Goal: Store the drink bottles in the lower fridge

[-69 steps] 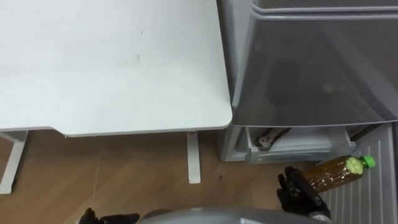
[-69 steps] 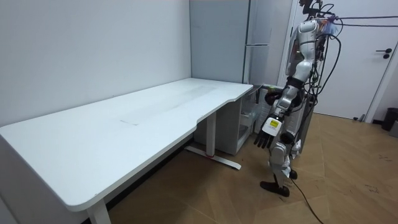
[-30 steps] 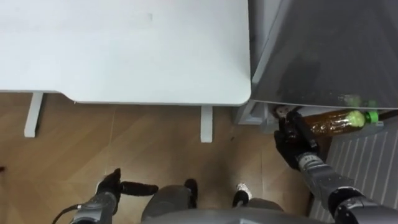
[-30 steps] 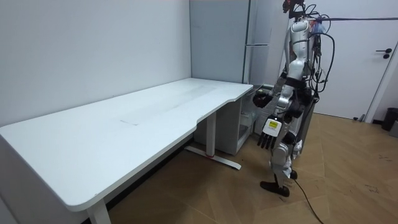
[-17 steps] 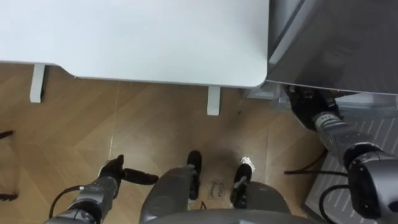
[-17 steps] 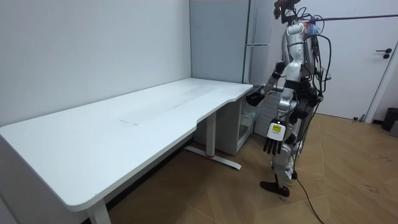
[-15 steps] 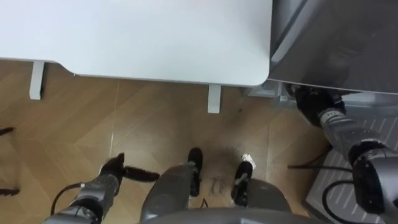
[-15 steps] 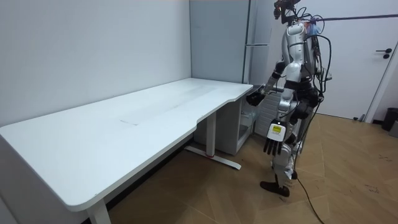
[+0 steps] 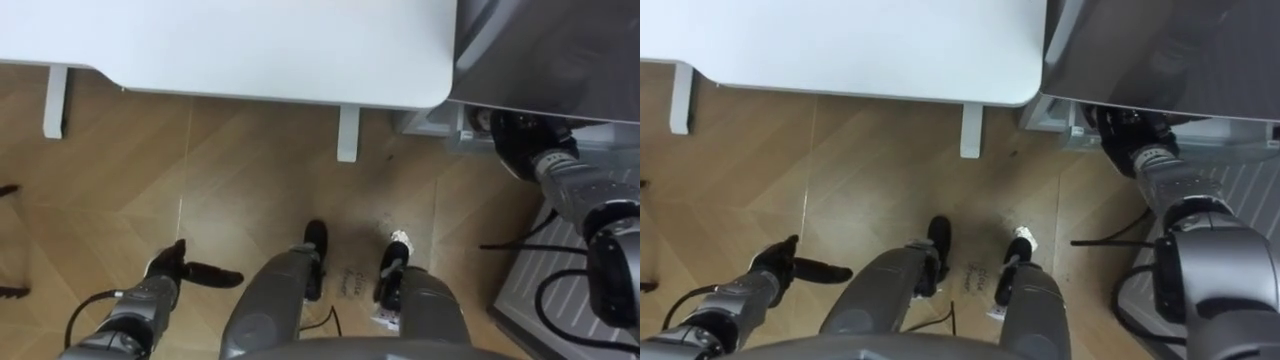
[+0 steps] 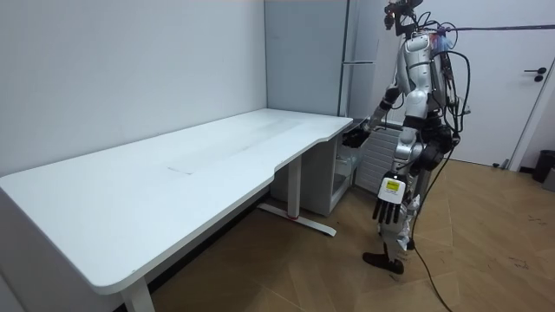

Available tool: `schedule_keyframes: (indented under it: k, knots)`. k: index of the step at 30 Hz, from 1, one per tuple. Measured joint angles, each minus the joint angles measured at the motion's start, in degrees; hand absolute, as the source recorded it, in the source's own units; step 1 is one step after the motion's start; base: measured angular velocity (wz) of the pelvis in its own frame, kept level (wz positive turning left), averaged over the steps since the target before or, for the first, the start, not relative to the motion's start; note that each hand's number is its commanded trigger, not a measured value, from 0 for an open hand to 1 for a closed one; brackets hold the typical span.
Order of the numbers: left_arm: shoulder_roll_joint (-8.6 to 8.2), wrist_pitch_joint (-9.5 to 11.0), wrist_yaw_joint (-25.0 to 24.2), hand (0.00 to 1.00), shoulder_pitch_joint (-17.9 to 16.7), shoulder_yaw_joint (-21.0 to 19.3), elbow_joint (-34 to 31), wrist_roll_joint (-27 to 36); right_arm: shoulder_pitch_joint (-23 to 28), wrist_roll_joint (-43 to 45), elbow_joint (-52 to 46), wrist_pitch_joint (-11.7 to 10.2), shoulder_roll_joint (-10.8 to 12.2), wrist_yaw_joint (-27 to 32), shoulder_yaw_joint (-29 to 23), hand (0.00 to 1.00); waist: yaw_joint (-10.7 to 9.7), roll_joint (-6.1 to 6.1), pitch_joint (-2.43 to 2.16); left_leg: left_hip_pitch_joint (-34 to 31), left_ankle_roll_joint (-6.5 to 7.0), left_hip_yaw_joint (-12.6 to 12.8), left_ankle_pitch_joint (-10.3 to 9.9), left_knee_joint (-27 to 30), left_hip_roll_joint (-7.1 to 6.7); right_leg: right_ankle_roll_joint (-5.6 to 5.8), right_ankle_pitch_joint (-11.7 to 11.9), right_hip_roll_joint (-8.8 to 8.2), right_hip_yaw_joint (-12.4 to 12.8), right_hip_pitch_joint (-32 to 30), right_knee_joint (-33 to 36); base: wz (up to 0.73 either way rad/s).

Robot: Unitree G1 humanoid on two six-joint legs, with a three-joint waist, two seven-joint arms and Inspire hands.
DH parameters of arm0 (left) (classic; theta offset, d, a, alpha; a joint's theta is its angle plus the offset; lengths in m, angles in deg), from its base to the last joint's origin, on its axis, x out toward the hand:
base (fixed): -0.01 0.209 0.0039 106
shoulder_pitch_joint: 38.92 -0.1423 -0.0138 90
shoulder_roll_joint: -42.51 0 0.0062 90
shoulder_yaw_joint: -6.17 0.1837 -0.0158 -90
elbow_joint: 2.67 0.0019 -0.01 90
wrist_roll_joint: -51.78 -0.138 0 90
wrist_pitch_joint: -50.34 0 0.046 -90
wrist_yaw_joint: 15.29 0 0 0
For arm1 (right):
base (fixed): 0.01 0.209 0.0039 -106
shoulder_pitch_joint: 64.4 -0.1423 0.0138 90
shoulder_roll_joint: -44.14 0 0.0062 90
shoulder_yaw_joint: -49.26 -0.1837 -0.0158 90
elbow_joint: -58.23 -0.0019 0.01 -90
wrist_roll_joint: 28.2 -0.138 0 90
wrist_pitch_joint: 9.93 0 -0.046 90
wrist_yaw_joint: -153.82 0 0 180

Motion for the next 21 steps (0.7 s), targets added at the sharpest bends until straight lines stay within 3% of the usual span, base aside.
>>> schedule_keyframes:
  k: [8,21]
  knots:
    - [0.88,0.13,-0.1,0.0,-0.46,0.02,-0.6,0.09,0.0,-0.02,0.1,1.22,-0.53,0.26,0.02,0.0,0.12,-0.05,-0.02,0.09,0.11,0.06,0.08,0.25,-0.07,0.02,-0.38,-0.52,0.08,-0.39,1.29,0.0]
    - [0.92,-0.24,-2.58,0.0,-0.55,0.09,-0.66,-0.36,0.02,0.18,0.44,2.64,-0.57,2.47,-1.24,0.0,0.03,-0.27,-0.11,0.93,0.16,0.26,0.11,0.32,-0.05,0.02,-0.34,-0.4,0.38,0.37,1.08,0.0]
